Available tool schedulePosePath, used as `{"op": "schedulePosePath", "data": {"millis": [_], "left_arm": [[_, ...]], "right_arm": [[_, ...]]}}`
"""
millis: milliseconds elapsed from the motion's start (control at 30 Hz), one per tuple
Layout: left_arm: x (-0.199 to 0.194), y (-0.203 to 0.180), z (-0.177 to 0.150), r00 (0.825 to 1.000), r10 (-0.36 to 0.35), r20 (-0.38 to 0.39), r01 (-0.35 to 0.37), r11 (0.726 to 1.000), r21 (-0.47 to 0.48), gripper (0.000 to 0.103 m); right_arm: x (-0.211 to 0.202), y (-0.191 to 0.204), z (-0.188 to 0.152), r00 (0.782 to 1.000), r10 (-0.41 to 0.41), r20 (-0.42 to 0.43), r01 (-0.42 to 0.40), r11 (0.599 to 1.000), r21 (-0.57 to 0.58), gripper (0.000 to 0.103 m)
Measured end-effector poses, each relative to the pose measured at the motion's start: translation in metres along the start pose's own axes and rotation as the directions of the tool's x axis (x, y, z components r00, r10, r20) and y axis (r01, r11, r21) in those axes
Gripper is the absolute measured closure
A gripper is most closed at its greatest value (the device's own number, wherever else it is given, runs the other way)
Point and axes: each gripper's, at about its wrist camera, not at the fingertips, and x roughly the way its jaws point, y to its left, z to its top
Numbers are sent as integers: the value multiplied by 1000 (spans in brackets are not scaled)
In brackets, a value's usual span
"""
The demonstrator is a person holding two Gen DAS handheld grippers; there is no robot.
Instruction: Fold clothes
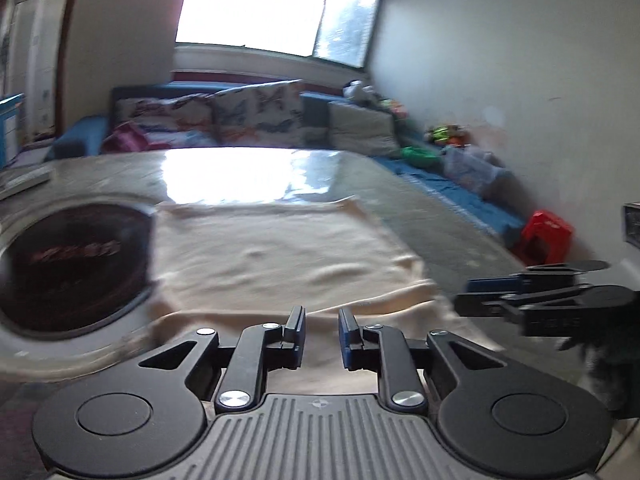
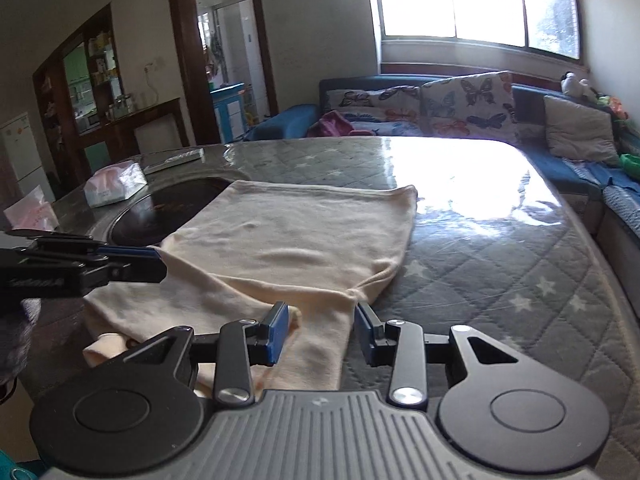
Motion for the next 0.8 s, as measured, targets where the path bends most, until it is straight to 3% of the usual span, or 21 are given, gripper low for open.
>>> {"op": "schedulePosePath", "data": {"millis": [100, 233, 333, 400, 567, 700, 800], "left_arm": [[0, 20, -7, 998, 59, -25, -60, 998, -23, 83], [-5, 36, -14, 996, 80, -36, -82, 996, -44, 83], [-8, 38, -16, 996, 87, -26, -88, 995, -47, 83], [-8, 40, -15, 995, 94, -23, -95, 994, -58, 83], [-9, 43, -17, 992, 122, -18, -122, 991, -58, 83], [-7, 44, -19, 990, 136, -26, -138, 989, -48, 82], [-9, 41, -13, 989, 144, -20, -145, 989, -30, 82]], "right_arm": [[14, 6, -1, 999, 23, -29, -23, 1000, -3, 67], [28, 8, -2, 998, 29, -64, -29, 1000, 2, 70], [32, 12, 0, 997, 33, -68, -33, 999, -5, 94], [26, 17, 6, 999, 28, -40, -29, 999, -39, 96], [14, 23, 21, 999, 1, 39, 2, 996, -84, 97], [35, 7, 12, 999, -20, -29, 19, 1000, -24, 95], [33, 5, 9, 999, -33, -20, 32, 999, -27, 90]]}}
